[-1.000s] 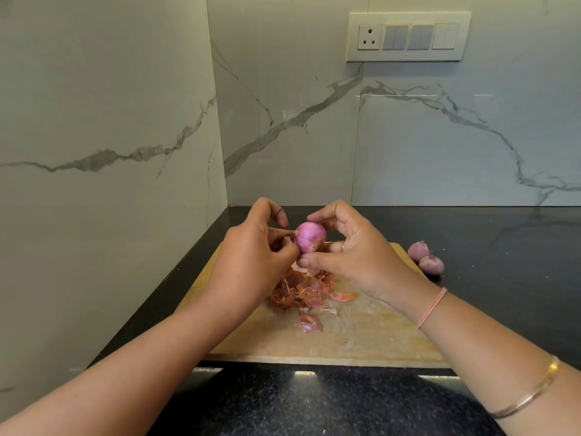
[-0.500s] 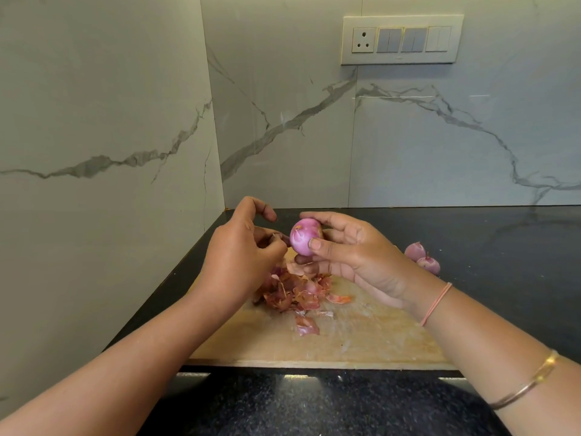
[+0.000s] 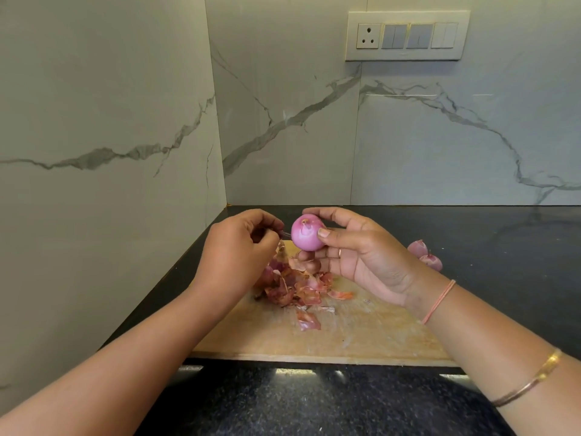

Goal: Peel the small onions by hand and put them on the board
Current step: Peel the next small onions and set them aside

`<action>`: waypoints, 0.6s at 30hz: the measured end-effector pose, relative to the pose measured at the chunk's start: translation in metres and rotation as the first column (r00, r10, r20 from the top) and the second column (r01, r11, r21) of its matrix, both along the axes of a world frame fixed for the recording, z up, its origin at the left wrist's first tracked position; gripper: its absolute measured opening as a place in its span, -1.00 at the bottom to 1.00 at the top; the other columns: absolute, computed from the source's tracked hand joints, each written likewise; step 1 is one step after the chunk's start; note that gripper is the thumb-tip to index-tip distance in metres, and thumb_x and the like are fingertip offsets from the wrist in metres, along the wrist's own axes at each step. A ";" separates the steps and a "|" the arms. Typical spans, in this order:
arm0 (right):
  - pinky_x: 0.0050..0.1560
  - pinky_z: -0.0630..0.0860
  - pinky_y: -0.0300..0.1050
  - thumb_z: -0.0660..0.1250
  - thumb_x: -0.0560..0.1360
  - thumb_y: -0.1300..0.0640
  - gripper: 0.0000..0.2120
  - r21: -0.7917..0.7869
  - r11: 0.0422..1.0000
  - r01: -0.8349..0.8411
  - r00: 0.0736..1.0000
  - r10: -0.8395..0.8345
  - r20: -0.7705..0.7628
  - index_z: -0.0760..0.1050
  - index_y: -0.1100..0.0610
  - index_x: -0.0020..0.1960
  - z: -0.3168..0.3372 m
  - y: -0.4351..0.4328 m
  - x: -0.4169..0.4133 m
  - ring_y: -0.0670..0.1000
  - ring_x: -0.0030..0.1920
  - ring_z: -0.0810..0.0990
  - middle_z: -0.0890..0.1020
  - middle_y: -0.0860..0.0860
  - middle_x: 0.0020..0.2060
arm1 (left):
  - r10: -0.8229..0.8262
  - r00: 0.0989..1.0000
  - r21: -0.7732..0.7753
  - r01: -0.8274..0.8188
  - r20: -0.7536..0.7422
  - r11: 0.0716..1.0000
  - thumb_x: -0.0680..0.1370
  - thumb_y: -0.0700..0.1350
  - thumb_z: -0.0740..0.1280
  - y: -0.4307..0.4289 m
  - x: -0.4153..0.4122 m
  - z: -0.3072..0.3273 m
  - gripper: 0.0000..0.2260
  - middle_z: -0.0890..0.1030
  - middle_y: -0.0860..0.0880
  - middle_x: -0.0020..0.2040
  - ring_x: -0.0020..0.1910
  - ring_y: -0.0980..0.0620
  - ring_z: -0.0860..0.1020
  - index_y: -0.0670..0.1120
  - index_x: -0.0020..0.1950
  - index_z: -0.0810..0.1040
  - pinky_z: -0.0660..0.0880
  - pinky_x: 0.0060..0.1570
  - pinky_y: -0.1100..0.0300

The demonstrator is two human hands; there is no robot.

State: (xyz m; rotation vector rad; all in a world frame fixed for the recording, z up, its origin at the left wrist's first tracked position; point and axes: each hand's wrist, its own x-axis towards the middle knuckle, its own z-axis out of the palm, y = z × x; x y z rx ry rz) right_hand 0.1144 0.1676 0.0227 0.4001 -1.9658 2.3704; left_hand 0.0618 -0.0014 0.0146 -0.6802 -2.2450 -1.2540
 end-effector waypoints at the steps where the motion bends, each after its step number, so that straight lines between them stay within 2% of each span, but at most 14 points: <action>1: -0.23 0.61 -0.12 0.19 0.54 0.35 -0.72 -0.004 1.000 0.004 1.000 -0.004 0.003 0.44 0.24 0.23 0.000 0.000 0.000 0.12 -0.21 0.61 0.61 0.23 -0.13 | 0.006 1.000 -0.008 -0.006 0.002 1.000 0.53 -0.23 0.29 0.000 0.000 0.000 -0.82 0.63 0.14 -0.23 -0.27 0.13 0.60 0.00 -0.08 0.64 0.59 -0.21 0.14; 3: -0.25 0.60 -0.12 0.18 0.55 0.33 -0.75 -0.019 1.000 0.004 1.000 -0.004 0.011 0.45 0.23 0.21 0.001 0.001 0.000 0.08 -0.25 0.61 0.60 0.23 -0.12 | 0.024 1.000 -0.040 -0.024 0.001 0.999 0.54 -0.23 0.28 0.000 -0.001 -0.001 -0.82 0.62 0.15 -0.23 -0.29 0.13 0.58 -0.01 -0.06 0.64 0.57 -0.29 0.24; 5: -0.28 0.58 -0.14 0.19 0.55 0.30 -0.76 -0.058 0.998 -0.017 1.000 0.018 0.019 0.46 0.23 0.20 0.002 0.002 0.000 0.05 -0.27 0.60 0.58 0.28 -0.05 | 0.054 0.999 -0.073 -0.053 0.001 0.996 0.55 -0.22 0.27 -0.001 -0.003 -0.002 -0.82 0.58 0.17 -0.25 -0.34 0.16 0.55 -0.01 -0.07 0.63 0.44 -0.42 0.41; 7: -0.30 0.56 -0.15 0.23 0.48 0.24 -0.70 -0.090 0.996 -0.026 0.999 0.028 0.017 0.46 0.23 0.20 0.003 0.003 0.000 0.05 -0.28 0.59 0.54 0.35 0.03 | 0.070 0.997 -0.091 -0.068 0.027 0.994 0.56 -0.22 0.26 -0.003 -0.005 -0.002 -0.82 0.57 0.17 -0.25 -0.39 0.20 0.50 -0.02 -0.04 0.64 0.36 -0.47 0.47; 9: -0.30 0.56 -0.14 0.24 0.48 0.25 -0.71 -0.081 0.997 -0.004 1.000 0.006 0.020 0.46 0.22 0.19 0.003 0.003 -0.001 0.05 -0.28 0.59 0.54 0.35 0.02 | 0.045 0.997 -0.085 -0.039 0.060 0.996 0.56 -0.18 0.27 -0.004 -0.006 -0.002 -0.83 0.57 0.17 -0.25 -0.41 0.25 0.51 -0.02 0.00 0.64 0.34 -0.47 0.49; 12: -0.26 0.57 -0.11 0.17 0.56 0.32 -0.78 -0.030 0.999 0.039 0.999 -0.039 0.012 0.46 0.21 0.18 0.001 0.001 -0.001 0.06 -0.27 0.59 0.57 0.26 -0.07 | -0.074 0.993 -0.018 0.076 0.093 0.997 0.53 -0.03 0.28 -0.002 0.003 -0.001 -0.81 0.61 0.21 -0.21 -0.28 0.38 0.55 0.02 0.07 0.63 0.40 -0.33 0.48; 15: -0.22 0.58 -0.08 0.19 0.55 0.34 -0.76 0.005 0.999 0.050 0.999 -0.050 -0.001 0.47 0.21 0.18 -0.001 0.000 0.000 0.07 -0.24 0.60 0.62 0.20 -0.10 | -0.186 0.978 0.047 0.182 0.092 0.982 0.45 0.13 0.29 0.001 0.014 0.001 -0.68 0.65 0.21 -0.12 -0.14 0.35 0.59 0.03 0.11 0.63 0.54 -0.14 0.32; 18: -0.18 0.61 -0.09 0.23 0.53 0.34 -0.75 0.042 0.998 0.049 0.998 -0.048 -0.028 0.46 0.20 0.20 -0.002 -0.001 0.000 0.05 -0.18 0.61 0.62 0.20 -0.07 | -0.211 0.974 0.062 0.207 0.082 0.976 0.41 0.14 0.29 0.003 0.017 0.001 -0.65 0.67 0.18 -0.14 -0.16 0.29 0.61 0.04 0.11 0.64 0.56 -0.12 0.25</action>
